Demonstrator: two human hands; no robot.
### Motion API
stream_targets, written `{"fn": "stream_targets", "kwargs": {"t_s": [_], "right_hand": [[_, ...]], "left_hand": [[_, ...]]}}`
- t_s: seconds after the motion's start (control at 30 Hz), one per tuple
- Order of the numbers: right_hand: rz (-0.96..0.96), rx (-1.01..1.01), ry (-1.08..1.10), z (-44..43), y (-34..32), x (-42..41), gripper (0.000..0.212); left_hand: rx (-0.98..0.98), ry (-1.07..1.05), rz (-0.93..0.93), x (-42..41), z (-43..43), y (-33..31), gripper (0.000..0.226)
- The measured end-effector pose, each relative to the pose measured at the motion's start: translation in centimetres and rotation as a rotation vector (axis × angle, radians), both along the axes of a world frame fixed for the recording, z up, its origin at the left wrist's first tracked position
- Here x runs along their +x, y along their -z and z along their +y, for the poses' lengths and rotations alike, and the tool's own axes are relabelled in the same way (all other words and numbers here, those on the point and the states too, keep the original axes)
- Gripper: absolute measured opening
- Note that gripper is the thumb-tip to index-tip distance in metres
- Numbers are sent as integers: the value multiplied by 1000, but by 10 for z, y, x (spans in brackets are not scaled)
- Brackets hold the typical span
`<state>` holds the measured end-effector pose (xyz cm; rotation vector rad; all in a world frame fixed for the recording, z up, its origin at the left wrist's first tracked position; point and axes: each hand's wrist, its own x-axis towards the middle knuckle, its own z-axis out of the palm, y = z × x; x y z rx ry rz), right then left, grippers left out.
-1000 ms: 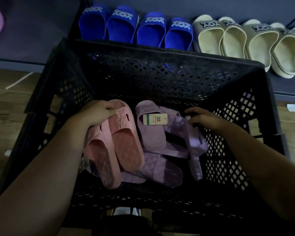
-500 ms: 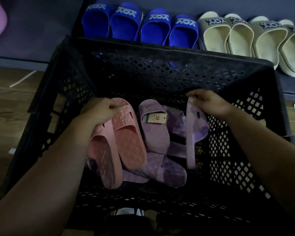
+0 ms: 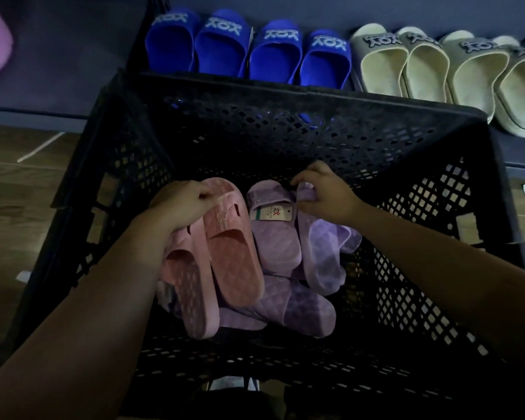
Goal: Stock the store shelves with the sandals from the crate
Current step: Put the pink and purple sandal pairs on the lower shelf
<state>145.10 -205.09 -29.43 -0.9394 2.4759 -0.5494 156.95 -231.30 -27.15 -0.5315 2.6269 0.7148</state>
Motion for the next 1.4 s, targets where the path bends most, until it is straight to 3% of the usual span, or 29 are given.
{"fn": "stream_targets", "kwargs": {"t_s": [0.27,0.4,0.57,0.67,0.87,0.97,1.03,1.4], "right_hand": [[-202,223,-165,-45,10,-6,50],[-90,274,-275,-54,14,-10,47],[-198,293,-85,-43,9,-17,41],[-249,205,20,-24,-26,-10,32],[-155,163,63,13,-118,16,32],[-126,165,171,26,-175,29,12],[-132,153,226,34,-219,32,30],[-243,-28,670,111,-464,41,47]], "left_hand": [[-9,39,3,0,0,1,45],[13,37,-2,0,-1,5,41],[39,58,7,5,1,0,28],[65,70,0,13,2,-23,36],[21,158,-34,22,19,-113,31],[-60,152,52,23,28,-172,32],[-88,123,100,19,32,-218,33],[-112,76,243,-25,101,-464,40]]}}
